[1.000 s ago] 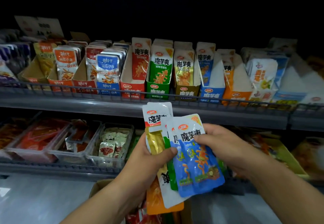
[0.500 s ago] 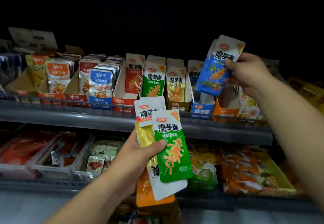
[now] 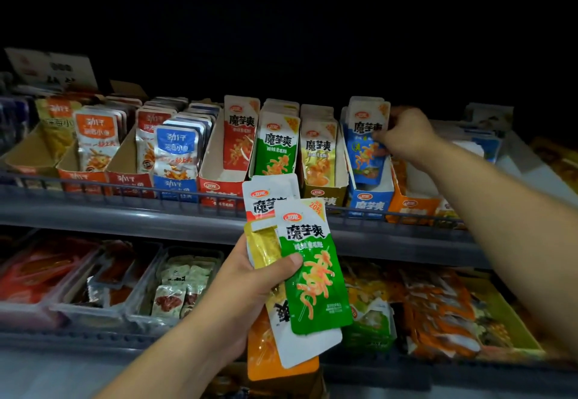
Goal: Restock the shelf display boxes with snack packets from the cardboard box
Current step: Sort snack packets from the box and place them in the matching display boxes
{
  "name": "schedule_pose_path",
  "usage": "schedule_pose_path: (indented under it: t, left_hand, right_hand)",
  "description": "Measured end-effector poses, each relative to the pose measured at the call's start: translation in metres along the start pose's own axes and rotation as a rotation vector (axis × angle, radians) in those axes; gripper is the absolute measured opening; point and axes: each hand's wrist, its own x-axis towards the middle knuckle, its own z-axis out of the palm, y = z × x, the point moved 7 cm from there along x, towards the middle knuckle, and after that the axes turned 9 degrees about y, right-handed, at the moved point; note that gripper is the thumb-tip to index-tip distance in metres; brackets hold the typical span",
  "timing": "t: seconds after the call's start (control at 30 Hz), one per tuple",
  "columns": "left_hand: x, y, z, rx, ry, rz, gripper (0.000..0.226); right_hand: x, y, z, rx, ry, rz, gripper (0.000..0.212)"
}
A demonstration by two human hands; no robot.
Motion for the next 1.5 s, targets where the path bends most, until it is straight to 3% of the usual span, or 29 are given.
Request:
schedule_pose_path:
  t: [0.13, 0.3, 0.5, 0.6, 0.83, 1.07, 1.27, 1.37, 1.43, 1.5]
  left_hand:
    - [0.003, 0.001, 0.001, -0.004, 0.0, 0.012, 0.041]
    - [0.004, 0.002, 0.002, -0.005, -0.001, 0.021, 0.041]
    - [0.011, 0.01, 0.003, 0.012, 0.028, 0.044, 0.038]
    - [0.012, 0.014, 0.003, 0.001, 0.02, 0.037, 0.039]
    - [0.012, 0.013, -0.009, 0.003, 0.009, 0.047, 0.043]
    - [0.009, 0.011, -0.016, -0.015, -0.012, 0.026, 0.05]
    - [0.006, 0.011, -0.021, 0.03, -0.022, 0.037, 0.05]
    - [0.004, 0.01, -0.024, 0.037, -0.013, 0.038, 0.048]
    - [0.003, 0.009, -0.025, 0.035, -0.011, 0.037, 0.046]
    - [0.002, 0.008, -0.025, 0.033, -0.013, 0.039, 0.043]
  right_hand:
    - [0.001, -0.01, 0.009, -0.161, -0.043, -0.153, 0.052]
    - [0.004, -0.004, 0.013, -0.368, -0.027, -0.206, 0.05]
    - [0.009, -0.008, 0.011, -0.544, -0.026, -0.284, 0.075]
    - [0.014, -0.011, 0.013, -0.608, -0.031, -0.312, 0.077]
    - [0.027, -0.012, 0.016, -0.754, 0.075, -0.376, 0.069]
    - [0.029, -0.005, 0.015, -0.862, 0.188, -0.336, 0.08]
    - [-0.005, -0.027, -0.007, -0.718, 0.266, -0.345, 0.065]
    - [-0.059, -0.051, -0.025, -0.414, 0.32, -0.354, 0.04]
    - [-0.112, -0.061, -0.024, -0.146, 0.187, -0.238, 0.027]
    - [-0.171, -0.06, -0.001, 0.062, -0.129, 0.021, 0.029]
